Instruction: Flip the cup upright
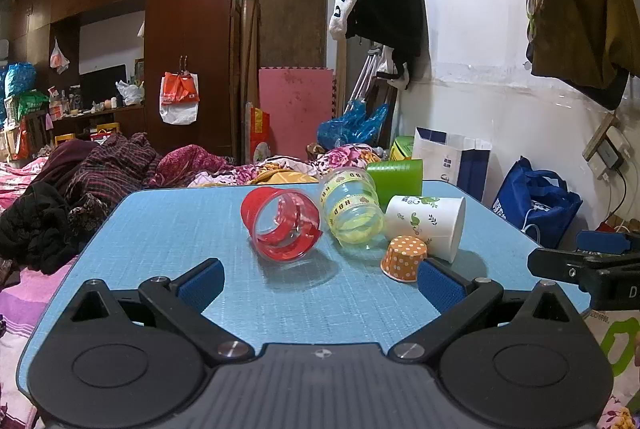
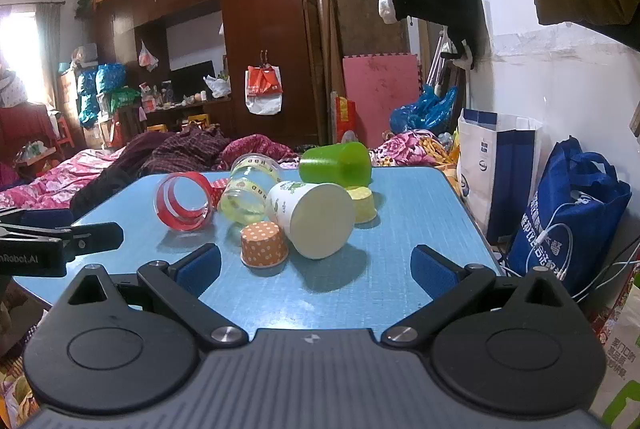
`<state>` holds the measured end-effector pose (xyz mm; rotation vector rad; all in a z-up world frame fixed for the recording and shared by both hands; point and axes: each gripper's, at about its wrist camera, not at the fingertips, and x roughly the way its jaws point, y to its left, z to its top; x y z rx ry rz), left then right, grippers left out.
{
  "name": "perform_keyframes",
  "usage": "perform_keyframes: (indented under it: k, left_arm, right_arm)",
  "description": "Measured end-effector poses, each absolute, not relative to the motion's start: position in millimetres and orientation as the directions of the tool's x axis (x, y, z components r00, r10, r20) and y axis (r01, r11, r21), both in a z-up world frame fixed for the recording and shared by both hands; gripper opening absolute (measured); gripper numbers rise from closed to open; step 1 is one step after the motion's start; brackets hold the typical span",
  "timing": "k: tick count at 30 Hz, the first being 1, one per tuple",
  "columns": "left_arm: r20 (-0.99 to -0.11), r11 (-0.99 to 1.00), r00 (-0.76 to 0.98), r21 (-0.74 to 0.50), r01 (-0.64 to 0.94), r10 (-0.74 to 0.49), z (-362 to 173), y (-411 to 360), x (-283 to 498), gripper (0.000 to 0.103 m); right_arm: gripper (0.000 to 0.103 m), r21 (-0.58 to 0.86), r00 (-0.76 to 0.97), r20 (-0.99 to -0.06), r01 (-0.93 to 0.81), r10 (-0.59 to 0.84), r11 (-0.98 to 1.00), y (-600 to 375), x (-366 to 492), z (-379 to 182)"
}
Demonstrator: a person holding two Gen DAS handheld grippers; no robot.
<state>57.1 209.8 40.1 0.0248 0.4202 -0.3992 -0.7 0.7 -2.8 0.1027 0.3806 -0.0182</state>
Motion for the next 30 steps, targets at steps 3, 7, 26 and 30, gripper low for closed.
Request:
perform_keyframes:
  k: [3,7,26,30]
  left_arm:
    - [-0.398,0.922,0.838,-0.055,0.384,-0.373,40.5,209.8,56.2,0.103]
    - [-0.397,0.922,0.839,-0.053,0.383,-0.372,40.7,210.1,55.6,0.103]
    - [-0.411,0.919,0.83,-0.049,0.392,-0.376,37.5,209.9,56.4,0.103]
    - [-0.412,0.918,0.829,-0.05,0.393,-0.377,37.8,210.2,56.1,0.103]
  right_arm:
    - [0.102,0.093,0.929,-0.371,0.034,0.003,0.995,1.0,-1.6,-2.8]
    - [0.102,0.094,0.928,-0.372,0.025,0.012,0.995,1.3,-2.6,-3.2]
    - [0.102,0.079,0.923,-0.384,0.009,0.022,0.997,3.9,-2.6,-2.9]
    - [0.102,0.075,0.925,-0.38,0.007,0.022,0.997,5.0,-3.7,-2.1]
